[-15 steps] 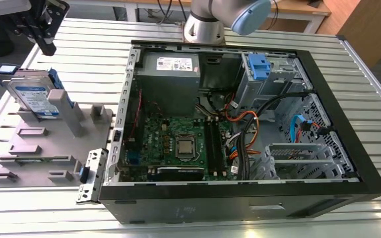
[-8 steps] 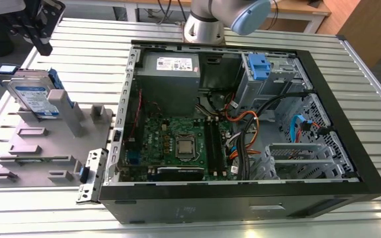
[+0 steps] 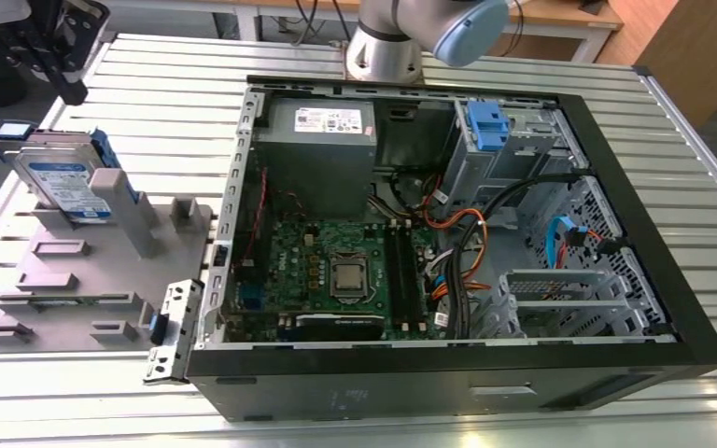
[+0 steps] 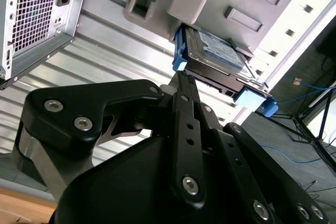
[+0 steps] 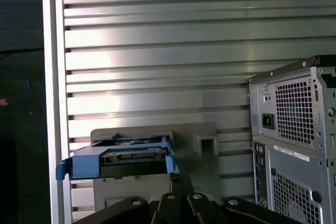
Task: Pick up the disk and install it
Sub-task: 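Reach for the disk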
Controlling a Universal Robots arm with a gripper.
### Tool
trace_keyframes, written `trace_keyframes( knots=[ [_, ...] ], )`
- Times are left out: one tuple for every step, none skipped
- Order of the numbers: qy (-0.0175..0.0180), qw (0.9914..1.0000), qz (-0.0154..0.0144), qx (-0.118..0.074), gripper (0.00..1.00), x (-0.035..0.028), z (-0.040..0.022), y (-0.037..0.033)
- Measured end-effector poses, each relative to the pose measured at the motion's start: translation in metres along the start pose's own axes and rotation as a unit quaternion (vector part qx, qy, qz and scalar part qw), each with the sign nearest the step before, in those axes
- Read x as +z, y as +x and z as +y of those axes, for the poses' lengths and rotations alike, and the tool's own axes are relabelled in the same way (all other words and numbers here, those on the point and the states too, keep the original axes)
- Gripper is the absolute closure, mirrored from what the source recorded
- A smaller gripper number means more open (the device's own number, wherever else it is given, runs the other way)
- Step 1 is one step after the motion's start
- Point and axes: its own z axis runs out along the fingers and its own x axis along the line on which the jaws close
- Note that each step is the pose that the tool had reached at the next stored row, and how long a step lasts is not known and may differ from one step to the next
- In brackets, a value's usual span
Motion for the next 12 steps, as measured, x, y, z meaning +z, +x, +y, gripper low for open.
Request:
trace_keyframes(
  knots=[
    [0.0, 1.0, 0.0, 0.0, 0.89, 0.0001, -0.0001, 0.0013],
    [0.0, 1.0, 0.0, 0.0, 0.89, 0.0003, -0.0002, 0.0026],
    [0.0, 1.0, 0.0, 0.0, 0.89, 0.0005, -0.0003, 0.0039],
    [0.0, 1.0, 0.0, 0.0, 0.89, 0.0007, -0.0004, 0.0051],
    [0.0, 1.0, 0.0, 0.0, 0.89, 0.0009, -0.0005, 0.0063],
    [0.0, 1.0, 0.0, 0.0, 0.89, 0.0012, -0.0006, 0.0077],
    [0.0, 1.0, 0.0, 0.0, 0.89, 0.0015, -0.0007, 0.0091],
    [0.0, 1.0, 0.0001, 0.0, 0.89, 0.0018, -0.0009, 0.0106],
    [0.0, 1.0, 0.0, 0.0, 0.89, 0.0022, -0.001, 0.0122],
    [0.0, 1.0, 0.0, 0.0, 0.89, 0.0028, -0.0012, 0.0137],
    [0.0, 1.0, 0.0, 0.0, 0.89, 0.0034, -0.0013, 0.0152],
    [0.0, 1.0, 0.0, 0.0, 0.89, 0.0042, -0.0015, 0.0168]
  ],
)
